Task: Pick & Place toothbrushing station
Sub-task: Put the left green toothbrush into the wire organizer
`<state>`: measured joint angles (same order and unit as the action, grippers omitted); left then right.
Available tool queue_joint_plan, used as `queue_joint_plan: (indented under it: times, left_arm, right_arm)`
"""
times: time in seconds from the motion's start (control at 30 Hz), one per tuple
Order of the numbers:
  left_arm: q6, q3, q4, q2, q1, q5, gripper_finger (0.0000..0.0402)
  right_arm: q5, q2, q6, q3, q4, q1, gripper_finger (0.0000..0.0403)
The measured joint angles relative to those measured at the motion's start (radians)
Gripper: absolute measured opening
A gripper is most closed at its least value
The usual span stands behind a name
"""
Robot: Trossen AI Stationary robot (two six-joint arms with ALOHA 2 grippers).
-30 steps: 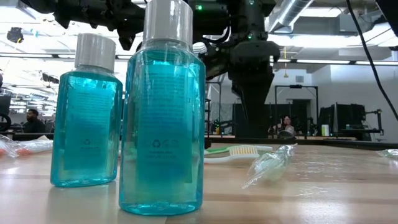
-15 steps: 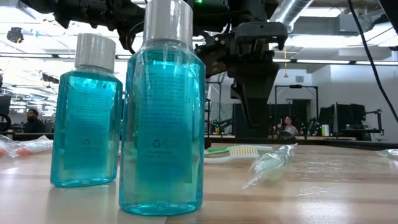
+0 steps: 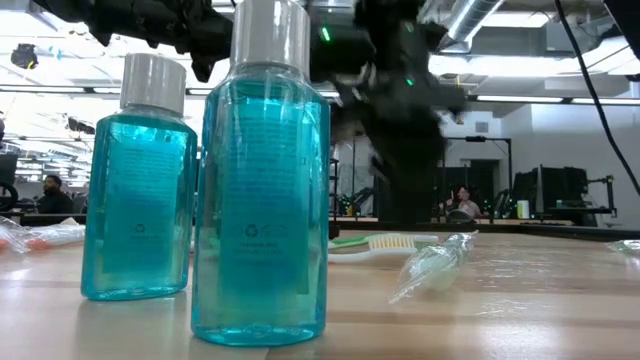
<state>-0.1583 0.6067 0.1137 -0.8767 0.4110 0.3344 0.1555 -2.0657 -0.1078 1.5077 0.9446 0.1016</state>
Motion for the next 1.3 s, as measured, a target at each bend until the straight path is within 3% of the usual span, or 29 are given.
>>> queue_joint_plan:
  times: [0.2, 0.47, 0.63, 0.77, 0.9, 1.3]
  left_arm:
    - [-0.002, 0.000, 0.000, -0.005, 0.000, -0.005, 0.0112]
    - [-0.003, 0.000, -0.002, -0.010, 0.000, -0.026, 0.0112]
    - [-0.003, 0.000, -0.001, -0.010, 0.000, -0.030, 0.0112]
    - [-0.003, 0.000, -0.001, -0.010, 0.000, -0.030, 0.0112]
    - [-0.004, 0.000, -0.001, -0.010, 0.000, -0.030, 0.0112]
    - [-0.007, 0.000, -0.001, -0.010, 0.000, -0.031, 0.0112]
  right_arm:
    - [-0.001, 0.009, 0.003, -0.132, -0.070, 0.000, 0.0119]
    - [-0.004, 0.008, 0.011, -0.146, -0.114, -0.011, 0.0109]
    - [-0.004, 0.006, 0.045, -0.146, -0.129, -0.021, 0.0077]
    - [0.010, 0.005, 0.060, -0.143, -0.172, -0.031, 0.0016]
    - [0.032, 0.004, 0.037, -0.142, -0.196, -0.038, 0.0010]
    - [0.095, 0.047, 0.010, -0.164, 0.095, 0.029, 0.0003]
